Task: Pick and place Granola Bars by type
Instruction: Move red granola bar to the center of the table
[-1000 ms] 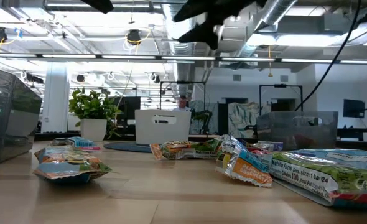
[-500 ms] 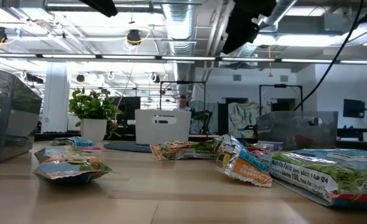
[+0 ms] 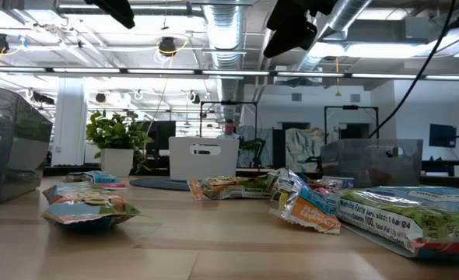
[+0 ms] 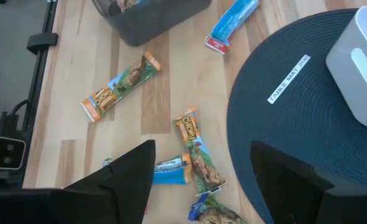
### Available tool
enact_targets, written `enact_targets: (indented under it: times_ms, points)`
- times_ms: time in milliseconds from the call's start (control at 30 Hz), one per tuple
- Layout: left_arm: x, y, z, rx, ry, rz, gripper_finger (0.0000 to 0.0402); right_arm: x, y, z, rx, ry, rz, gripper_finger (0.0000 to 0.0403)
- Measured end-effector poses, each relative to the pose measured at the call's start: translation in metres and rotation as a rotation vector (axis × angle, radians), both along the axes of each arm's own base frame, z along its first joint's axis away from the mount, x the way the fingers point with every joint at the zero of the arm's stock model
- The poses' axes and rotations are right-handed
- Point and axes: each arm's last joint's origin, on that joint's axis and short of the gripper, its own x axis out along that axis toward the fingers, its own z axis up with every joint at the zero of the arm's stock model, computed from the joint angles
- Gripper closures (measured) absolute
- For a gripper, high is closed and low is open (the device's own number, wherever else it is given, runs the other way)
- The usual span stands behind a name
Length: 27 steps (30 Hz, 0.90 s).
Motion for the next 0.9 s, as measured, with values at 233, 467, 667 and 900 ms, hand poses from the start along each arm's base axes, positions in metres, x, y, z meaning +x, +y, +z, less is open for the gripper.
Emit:
enact_targets:
  times_ms: [233, 467, 667, 900]
  points:
    - [0.011, -0.001, 0.004, -0.039, -0.039, -0.121, 0.0267, 0.0, -0.001, 0.0, -0.014, -0.002, 0.016, 0.0148]
    - [0.012, 0.013, 0.0, 0.062, 0.02, -0.119, 0.0267, -0.004, 0.002, -0.007, 0.022, 0.046, -0.031, 0.0148]
    - [0.017, 0.033, -0.022, -0.023, 0.155, -0.181, 0.0267, -0.015, 0.009, -0.019, 0.141, 0.184, -0.221, 0.0148]
    - [0.021, 0.053, -0.038, 0.021, 0.221, -0.258, 0.0267, -0.028, 0.041, -0.02, 0.272, 0.224, -0.463, 0.0148]
